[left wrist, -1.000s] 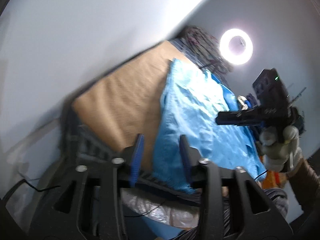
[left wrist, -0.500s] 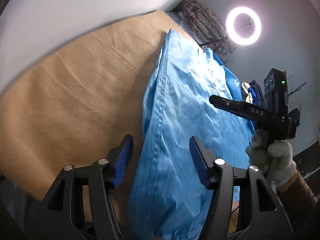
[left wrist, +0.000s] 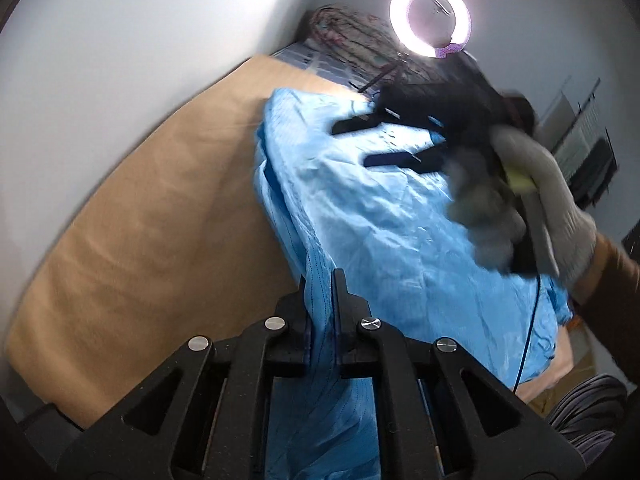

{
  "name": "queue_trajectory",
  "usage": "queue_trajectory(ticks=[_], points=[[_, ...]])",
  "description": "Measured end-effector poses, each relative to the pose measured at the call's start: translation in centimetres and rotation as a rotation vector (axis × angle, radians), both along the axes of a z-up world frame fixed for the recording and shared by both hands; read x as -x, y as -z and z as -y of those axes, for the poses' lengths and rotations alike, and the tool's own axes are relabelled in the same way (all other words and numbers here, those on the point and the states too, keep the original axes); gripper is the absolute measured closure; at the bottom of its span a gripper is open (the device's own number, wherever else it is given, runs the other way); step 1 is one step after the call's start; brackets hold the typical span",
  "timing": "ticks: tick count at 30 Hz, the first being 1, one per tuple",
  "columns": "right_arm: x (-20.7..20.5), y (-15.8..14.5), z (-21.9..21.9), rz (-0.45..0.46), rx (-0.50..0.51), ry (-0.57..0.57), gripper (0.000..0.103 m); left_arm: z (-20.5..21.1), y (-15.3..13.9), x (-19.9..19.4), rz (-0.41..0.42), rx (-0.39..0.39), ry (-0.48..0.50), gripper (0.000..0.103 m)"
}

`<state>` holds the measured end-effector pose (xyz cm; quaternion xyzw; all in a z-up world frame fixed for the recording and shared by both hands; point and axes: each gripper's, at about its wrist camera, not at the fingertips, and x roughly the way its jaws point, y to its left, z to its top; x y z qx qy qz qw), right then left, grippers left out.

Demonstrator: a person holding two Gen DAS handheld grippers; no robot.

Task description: Fold large clothes

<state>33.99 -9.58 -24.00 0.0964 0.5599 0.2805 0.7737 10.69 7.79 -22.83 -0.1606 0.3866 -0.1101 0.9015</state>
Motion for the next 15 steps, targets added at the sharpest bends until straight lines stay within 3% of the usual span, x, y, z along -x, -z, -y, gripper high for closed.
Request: queue_trajectory(ticks=[7, 10, 11, 12, 13, 15], points=[[-2.0, 1.3, -6.8, -0.036, 0.053, -0.054, 0.033, 2.4, -0.7, -0.3, 0.005, -0.072, 0.049, 0.098], [-1.7, 2.5, -9.5, -0.012, 0.182, -0.093, 0.033, 3.3, -0.8, -0.4, 0.01, -0.111, 0.077, 0.098], [-1.6, 2.8, -10.3, 0.009, 0.244, -0.104, 0.043, 3.8, -0.9, -0.5, 0.011, -0.124, 0.086, 0.098], [-1.7, 3.3, -10.9, 0.027, 0.301, -0.115, 0.064, 4.0, -1.0, -0.5, 0.011, -0.133, 0.091, 0.098], [-1.6, 3.7, -11.1, 0.041, 0.348, -0.121, 0.073, 4.4, -1.1, -0.6, 0.012, -0.144, 0.1, 0.098], [-1.8, 3.8, -10.4, 0.05, 0.352, -0.1, 0.095, 5.0, -1.4, -0.8, 0.015, -0.16, 0.12, 0.098]])
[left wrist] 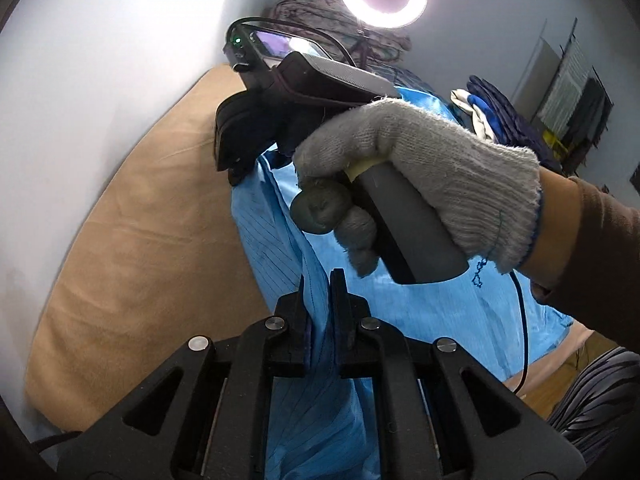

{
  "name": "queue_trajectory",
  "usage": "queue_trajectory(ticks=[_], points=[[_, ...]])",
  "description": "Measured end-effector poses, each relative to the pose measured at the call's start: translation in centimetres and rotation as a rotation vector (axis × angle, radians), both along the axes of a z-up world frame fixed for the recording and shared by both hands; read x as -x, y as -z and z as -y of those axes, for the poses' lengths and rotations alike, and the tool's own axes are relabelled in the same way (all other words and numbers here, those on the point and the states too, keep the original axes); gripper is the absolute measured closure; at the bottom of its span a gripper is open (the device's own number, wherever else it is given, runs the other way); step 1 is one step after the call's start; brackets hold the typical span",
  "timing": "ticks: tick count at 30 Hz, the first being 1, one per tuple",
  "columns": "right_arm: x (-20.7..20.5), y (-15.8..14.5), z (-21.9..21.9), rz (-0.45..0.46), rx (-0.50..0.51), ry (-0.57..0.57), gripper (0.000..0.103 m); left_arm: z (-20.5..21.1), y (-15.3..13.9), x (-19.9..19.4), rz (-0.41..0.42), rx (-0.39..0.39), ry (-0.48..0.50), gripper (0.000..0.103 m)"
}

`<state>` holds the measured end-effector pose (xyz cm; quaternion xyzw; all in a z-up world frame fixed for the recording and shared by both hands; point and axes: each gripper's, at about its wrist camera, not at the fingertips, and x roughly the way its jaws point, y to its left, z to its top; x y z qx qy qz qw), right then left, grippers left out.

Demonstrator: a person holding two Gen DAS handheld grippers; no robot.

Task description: Fold large clothes

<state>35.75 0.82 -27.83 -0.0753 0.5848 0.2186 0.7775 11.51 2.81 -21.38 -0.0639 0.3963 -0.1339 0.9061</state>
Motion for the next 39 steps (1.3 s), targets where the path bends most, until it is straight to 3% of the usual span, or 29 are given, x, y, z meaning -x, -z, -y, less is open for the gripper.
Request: queue_trajectory(ticks=[3, 9, 14, 19, 22, 24, 31, 34, 36, 39], points=[[-0.5, -0.7, 3.0, -0.02, -0.114, 0.058, 0.103, 1.2, -0.5, 0.1, 0.009, -0.019, 0.032, 0.098], [-0.5, -3.2, 10.3, 0.014, -0.327, 0.146, 0.103, 4.8, -1.6, 1.0, 0.026, -0.061, 0.128, 0.098], [0.0, -3.3, 17.0, 0.034, -0.458, 0.241, 0.103, 8.0, -2.5, 1.5, -0.003, -0.052, 0.249, 0.098], [1.8, -1.2, 22.1, 0.023, -0.525, 0.368, 0.103, 8.7, -3.5, 2.1, -0.043, 0.053, 0.318, 0.097], [2.1, 0.9, 25.4, -0.028, -0.544, 0.429, 0.103, 7.7, -4.1, 2.2, -0.061, 0.11, 0.313, 0.084], [2.0, 2.2, 26.4, -0.036, -0.533, 0.448, 0.103, 6.0, -4.6, 2.3, -0.059, 0.144, 0.284, 0.082], [2.0, 4.2, 26.8, -0.074, -0.555, 0.469, 0.103, 4.6, -3.1, -0.2, -0.091, 0.104, 0.208, 0.082], [1.5, 4.5, 26.5, -0.101, -0.538, 0.445, 0.088, 5.0, -1.2, -1.2, -0.137, 0.085, 0.207, 0.082], [2.4, 3.8, 26.8, -0.099, -0.552, 0.434, 0.066, 4.8, -0.3, -1.6, -0.156, 0.077, 0.19, 0.082], [4.7, 3.1, 27.3, -0.111, -0.529, 0.395, 0.046, 4.0, 1.5, -2.2, -0.208, 0.12, 0.151, 0.075]])
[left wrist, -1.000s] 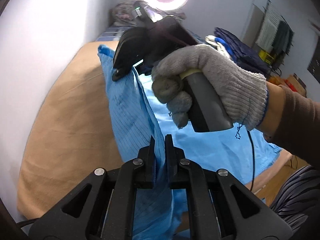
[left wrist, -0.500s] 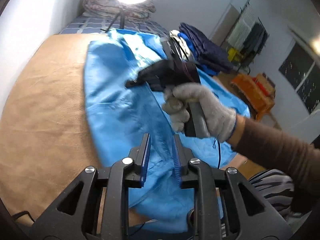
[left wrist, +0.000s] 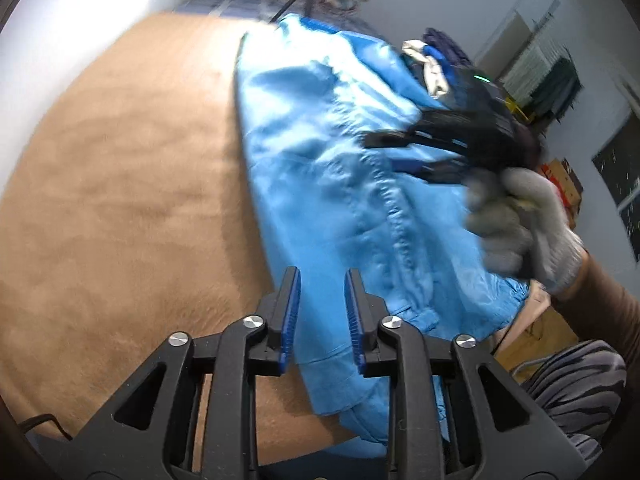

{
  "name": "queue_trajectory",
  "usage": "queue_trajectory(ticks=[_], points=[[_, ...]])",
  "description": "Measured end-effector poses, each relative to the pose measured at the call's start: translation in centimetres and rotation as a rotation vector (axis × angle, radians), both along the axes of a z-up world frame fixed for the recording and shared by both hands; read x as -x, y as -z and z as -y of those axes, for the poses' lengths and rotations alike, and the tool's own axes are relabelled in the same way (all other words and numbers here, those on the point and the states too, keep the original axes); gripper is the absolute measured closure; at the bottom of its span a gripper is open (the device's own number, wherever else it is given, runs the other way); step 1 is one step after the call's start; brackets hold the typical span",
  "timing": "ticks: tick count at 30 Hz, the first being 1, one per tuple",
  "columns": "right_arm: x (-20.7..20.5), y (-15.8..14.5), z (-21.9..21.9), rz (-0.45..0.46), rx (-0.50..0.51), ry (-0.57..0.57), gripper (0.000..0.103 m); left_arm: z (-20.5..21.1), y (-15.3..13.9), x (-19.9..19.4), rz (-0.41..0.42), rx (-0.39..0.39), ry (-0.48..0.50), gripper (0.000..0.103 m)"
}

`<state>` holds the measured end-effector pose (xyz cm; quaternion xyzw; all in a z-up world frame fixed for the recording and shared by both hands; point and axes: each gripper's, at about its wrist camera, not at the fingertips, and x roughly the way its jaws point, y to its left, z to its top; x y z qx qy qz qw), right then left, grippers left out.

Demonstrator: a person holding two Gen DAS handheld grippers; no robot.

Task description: Fold large clothes

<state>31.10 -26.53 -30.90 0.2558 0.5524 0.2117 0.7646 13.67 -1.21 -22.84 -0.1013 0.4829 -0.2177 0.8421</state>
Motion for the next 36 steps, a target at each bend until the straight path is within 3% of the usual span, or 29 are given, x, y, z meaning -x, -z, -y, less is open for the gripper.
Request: queue_trajectory(ticks=[2, 4, 6, 7, 9, 13, 14, 17, 18, 19, 23, 30, 36], points=[[1.9, -0.3, 0.5, -0.031, 0.024, -0.032, 0.048, -0.8, 1.1, -0.3, -0.034, 0.041, -0.023, 0.074], [3.3, 0.2, 0.8, -0.059, 0.026, -0.058, 0.059, -1.0, 1.8, -0.3, -0.039, 0.048, -0.032, 0.074], [4.7, 0.8, 0.2, -0.082, 0.031, -0.115, 0.089, -1.2, 2.1, -0.1, -0.033, 0.031, -0.034, 0.074], [5.3, 1.0, -0.4, -0.084, 0.042, -0.139, 0.097, -1.3, 2.1, -0.1, -0.029, 0.022, -0.036, 0.074], [6.1, 1.5, -1.7, -0.095, 0.03, -0.156, 0.102, -1.4, 2.1, -0.1, -0.002, -0.035, -0.064, 0.074], [7.6, 2.2, -4.9, -0.141, -0.067, -0.192, 0.103, -3.0, 1.3, -0.3, 0.035, -0.067, -0.15, 0.074], [7.6, 2.2, -5.8, -0.135, -0.05, -0.215, 0.103, -3.4, 1.1, -0.3, 0.039, -0.059, -0.156, 0.074], [8.0, 0.9, -7.7, -0.045, 0.168, -0.295, 0.096, -3.5, 0.7, 0.2, 0.06, -0.035, -0.144, 0.074], [8.1, 0.6, -7.7, -0.024, 0.205, -0.305, 0.082, -3.4, 0.7, 0.1, 0.064, -0.029, -0.132, 0.074], [8.0, -0.3, -7.6, 0.012, 0.24, -0.305, 0.075, -3.1, 0.7, 0.3, 0.068, -0.028, -0.114, 0.074], [6.6, -4.3, -6.9, 0.142, 0.268, -0.268, 0.071, -1.6, 1.3, 0.5, 0.073, -0.019, -0.044, 0.074], [0.0, -8.2, -8.6, 0.369, 0.36, -0.22, 0.073, 0.8, 2.4, 0.0, 0.051, -0.018, 0.042, 0.074], [-9.6, -6.3, -9.6, 0.339, 0.353, -0.174, 0.076, 2.1, 4.0, -1.3, 0.018, -0.02, 0.083, 0.074]])
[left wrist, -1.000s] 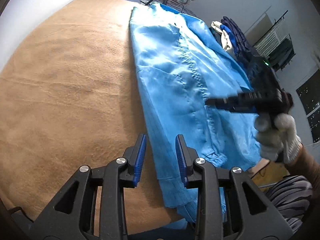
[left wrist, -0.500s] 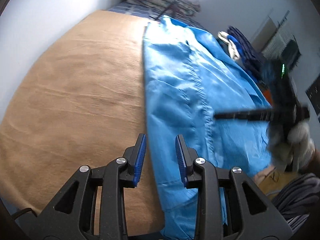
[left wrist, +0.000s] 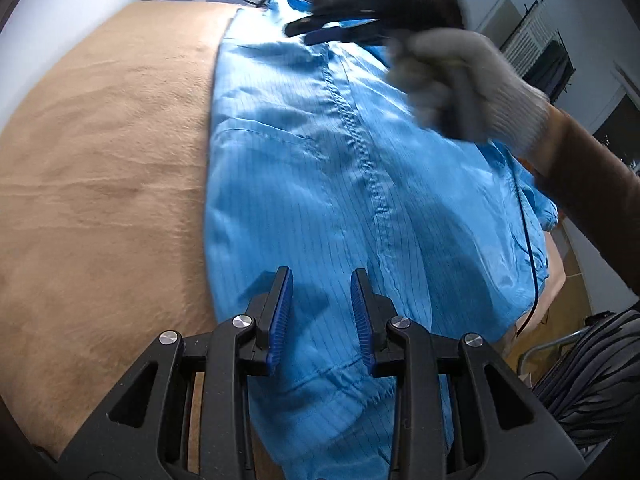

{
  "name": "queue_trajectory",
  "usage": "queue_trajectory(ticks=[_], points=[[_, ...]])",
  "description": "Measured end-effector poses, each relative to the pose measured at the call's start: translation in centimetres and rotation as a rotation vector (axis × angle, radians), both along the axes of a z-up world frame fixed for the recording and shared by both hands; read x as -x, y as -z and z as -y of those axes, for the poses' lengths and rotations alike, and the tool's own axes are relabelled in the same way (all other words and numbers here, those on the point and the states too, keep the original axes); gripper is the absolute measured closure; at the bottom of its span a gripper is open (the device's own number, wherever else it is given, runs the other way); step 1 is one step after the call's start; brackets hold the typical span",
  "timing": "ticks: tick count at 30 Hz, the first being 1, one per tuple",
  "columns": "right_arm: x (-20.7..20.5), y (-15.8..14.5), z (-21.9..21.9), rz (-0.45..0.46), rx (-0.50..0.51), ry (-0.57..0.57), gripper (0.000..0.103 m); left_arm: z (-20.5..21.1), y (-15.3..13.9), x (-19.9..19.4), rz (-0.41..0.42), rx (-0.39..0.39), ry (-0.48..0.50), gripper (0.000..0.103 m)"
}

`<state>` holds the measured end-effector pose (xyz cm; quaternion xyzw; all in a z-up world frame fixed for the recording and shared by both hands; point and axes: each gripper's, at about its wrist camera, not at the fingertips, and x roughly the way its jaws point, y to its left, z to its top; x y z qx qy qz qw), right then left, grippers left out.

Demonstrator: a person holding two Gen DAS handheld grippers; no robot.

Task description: Fold large clothes

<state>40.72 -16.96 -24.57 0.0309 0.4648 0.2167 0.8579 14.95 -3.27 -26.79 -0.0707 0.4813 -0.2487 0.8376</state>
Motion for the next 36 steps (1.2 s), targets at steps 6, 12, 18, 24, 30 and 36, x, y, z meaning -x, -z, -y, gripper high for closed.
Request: queue_trajectory(ticks=[6, 12, 18, 24, 30, 36], points=[[-4.7, 3.7, 0.6, -0.047, 0.057, 0.086, 0.08, 1.0, 0.7, 0.6, 0.0, -0.031, 0.037, 0.074], [-5.5, 3.5, 1.4, -0.047, 0.015, 0.12, 0.077, 2.4, 1.2, 1.9, 0.064, -0.098, 0.082, 0.071], [0.1, -1.1, 5.3, -0.004, -0.082, 0.154, 0.061, 2.8, 1.1, 3.4, 0.032, -0.062, 0.125, 0.071], [7.6, -5.1, 9.6, 0.077, 0.005, 0.148, 0.049, 2.1, -0.7, 3.6, 0.045, -0.059, 0.098, 0.071], [16.7, -9.4, 15.6, 0.184, 0.042, 0.211, 0.026, -0.3, -8.0, 2.3, 0.188, -0.038, -0.021, 0.07], [22.4, -11.2, 21.5, 0.203, 0.087, 0.302, 0.025, -2.0, -15.4, 0.8, 0.298, 0.01, -0.086, 0.041]])
